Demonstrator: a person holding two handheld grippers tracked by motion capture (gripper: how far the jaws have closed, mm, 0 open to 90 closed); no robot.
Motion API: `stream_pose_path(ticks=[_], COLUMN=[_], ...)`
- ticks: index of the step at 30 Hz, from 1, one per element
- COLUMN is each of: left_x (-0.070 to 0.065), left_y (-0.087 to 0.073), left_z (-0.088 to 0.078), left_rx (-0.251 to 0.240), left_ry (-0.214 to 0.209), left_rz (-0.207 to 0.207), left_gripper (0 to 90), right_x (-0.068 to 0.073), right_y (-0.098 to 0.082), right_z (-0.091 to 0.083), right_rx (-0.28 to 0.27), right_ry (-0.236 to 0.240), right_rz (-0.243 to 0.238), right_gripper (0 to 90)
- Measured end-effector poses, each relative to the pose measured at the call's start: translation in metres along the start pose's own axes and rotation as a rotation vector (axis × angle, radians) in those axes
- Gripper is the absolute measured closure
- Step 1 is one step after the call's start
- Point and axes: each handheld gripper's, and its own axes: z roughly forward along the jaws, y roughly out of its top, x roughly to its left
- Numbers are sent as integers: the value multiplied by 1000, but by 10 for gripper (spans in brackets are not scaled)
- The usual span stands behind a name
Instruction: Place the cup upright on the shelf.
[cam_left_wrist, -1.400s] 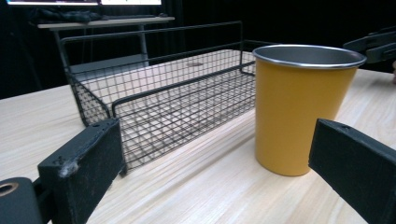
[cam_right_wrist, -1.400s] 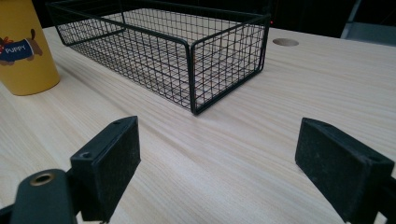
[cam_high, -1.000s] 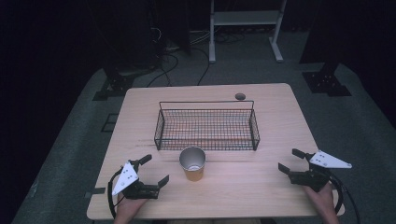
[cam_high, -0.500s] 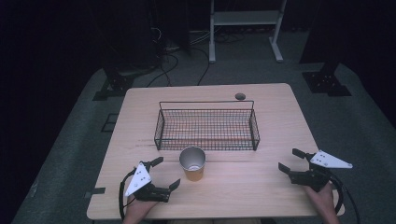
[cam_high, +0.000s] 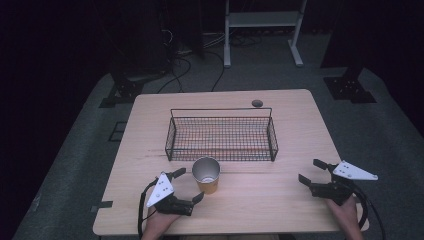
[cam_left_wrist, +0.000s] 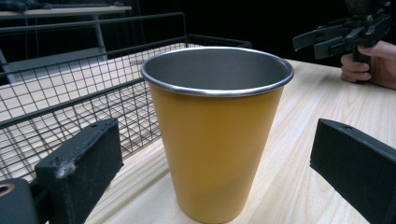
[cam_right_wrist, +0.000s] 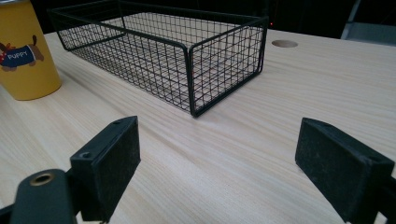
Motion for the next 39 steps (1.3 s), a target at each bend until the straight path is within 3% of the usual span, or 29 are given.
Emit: stream_pose_path(ticks=[9, 23, 32, 39], left_x=[-5, -4, -4, -3], left_y=[1, 4, 13, 13], left_z=[17, 38, 48, 49], left_rx=[22, 25, 14, 13], left_ry=[-20, 17, 18, 14], left_rz=[-25, -37, -31, -32], left_gripper=[14, 14, 15, 87], right_x=[0, 0, 0, 0], right_y=[0, 0, 0, 0], right_z=[0, 0, 0, 0], right_rx=[0, 4, 3, 2], right_ry=[0, 3, 5, 6], right_rz=[-2, -1, -2, -3], right_gripper=[130, 130, 130, 130])
